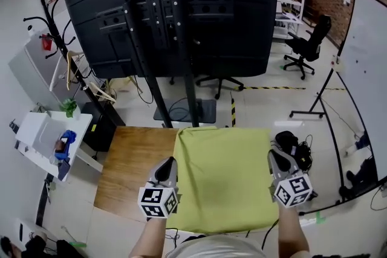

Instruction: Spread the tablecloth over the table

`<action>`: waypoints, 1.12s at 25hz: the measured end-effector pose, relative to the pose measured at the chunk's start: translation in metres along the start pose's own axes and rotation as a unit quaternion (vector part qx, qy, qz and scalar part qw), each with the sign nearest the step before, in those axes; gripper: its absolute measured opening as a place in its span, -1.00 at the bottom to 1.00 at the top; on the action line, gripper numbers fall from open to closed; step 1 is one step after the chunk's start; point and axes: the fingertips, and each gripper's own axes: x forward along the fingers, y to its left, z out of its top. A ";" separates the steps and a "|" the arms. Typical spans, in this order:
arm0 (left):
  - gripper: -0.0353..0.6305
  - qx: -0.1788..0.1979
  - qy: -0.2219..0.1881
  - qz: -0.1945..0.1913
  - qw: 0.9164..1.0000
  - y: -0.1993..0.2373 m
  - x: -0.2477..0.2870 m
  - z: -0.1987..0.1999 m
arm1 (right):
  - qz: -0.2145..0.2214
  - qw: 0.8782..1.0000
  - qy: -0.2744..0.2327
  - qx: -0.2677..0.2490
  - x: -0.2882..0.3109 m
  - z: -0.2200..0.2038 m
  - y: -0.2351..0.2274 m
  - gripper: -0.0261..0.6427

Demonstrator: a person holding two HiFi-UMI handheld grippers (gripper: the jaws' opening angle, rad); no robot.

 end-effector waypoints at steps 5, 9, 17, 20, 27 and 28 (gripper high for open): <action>-0.88 -0.011 -0.002 0.000 1.000 -0.001 -0.004 -0.003 | -0.003 1.000 -0.004 -0.012 -0.003 0.007 0.004 -0.91; -0.88 -0.015 -0.005 0.000 1.000 -0.002 -0.004 -0.001 | -0.005 1.000 -0.003 -0.015 -0.003 0.009 0.003 -0.91; -0.88 -0.008 -0.009 -0.002 1.000 -0.006 -0.002 0.003 | -0.021 0.999 -0.002 -0.029 -0.008 0.006 -0.001 -0.91; -0.88 -0.008 -0.008 -0.002 1.000 -0.007 -0.001 0.002 | -0.024 0.999 -0.001 -0.029 -0.011 0.005 -0.003 -0.91; -0.88 -0.011 -0.004 -0.007 1.000 -0.009 -0.001 0.001 | -0.027 0.999 0.008 -0.036 -0.013 0.003 -0.003 -0.91; -0.88 -0.010 -0.004 -0.008 1.000 -0.010 0.000 0.001 | -0.027 0.999 0.008 -0.037 -0.013 0.003 -0.003 -0.91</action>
